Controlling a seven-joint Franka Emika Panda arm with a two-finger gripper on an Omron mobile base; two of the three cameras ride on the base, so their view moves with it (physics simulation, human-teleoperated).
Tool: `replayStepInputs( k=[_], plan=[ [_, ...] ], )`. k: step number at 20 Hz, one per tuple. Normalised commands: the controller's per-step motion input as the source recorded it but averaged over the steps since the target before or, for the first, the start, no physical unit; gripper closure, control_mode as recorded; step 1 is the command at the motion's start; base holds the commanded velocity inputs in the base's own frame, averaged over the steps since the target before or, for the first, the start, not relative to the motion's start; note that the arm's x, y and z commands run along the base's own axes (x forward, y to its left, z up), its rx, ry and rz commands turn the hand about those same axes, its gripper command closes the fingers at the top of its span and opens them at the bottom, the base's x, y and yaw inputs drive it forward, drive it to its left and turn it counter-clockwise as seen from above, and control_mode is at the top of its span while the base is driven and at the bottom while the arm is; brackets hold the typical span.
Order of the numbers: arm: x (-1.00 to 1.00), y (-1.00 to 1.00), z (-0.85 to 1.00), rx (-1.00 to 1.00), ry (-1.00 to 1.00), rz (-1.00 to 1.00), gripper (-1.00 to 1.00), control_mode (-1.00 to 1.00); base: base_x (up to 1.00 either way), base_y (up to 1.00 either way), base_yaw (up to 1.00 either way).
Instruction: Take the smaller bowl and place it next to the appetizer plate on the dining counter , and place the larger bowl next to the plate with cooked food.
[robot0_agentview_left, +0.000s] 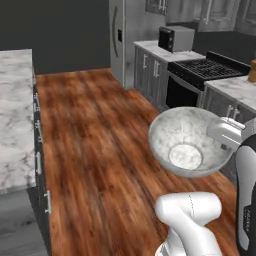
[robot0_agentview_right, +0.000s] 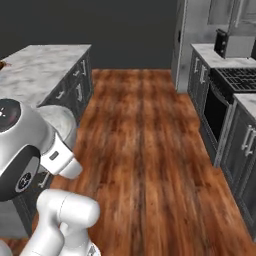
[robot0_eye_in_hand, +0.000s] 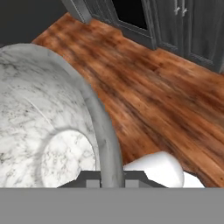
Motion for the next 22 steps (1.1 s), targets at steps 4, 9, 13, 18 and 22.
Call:
replayStepInputs(
  k=[4,9,13,18,22],
  plan=[
    [0.00,0.00,0.00,0.00,0.00,0.00,1.00,1.00,-0.81,0.49,0.18],
    [0.00,0.00,0.00,0.00,0.00,0.00,1.00,1.00,0.00,1.00,-0.02],
    [0.00,0.00,0.00,0.00,0.00,0.00,1.00,1.00,0.09,1.00,-0.15],
    [0.00,0.00,0.00,0.00,0.00,0.00,1.00,1.00,0.00,1.00,-0.29],
    [0.00,0.00,0.00,0.00,0.00,0.00,1.00,1.00,0.00,1.00,-0.49]
  ],
)
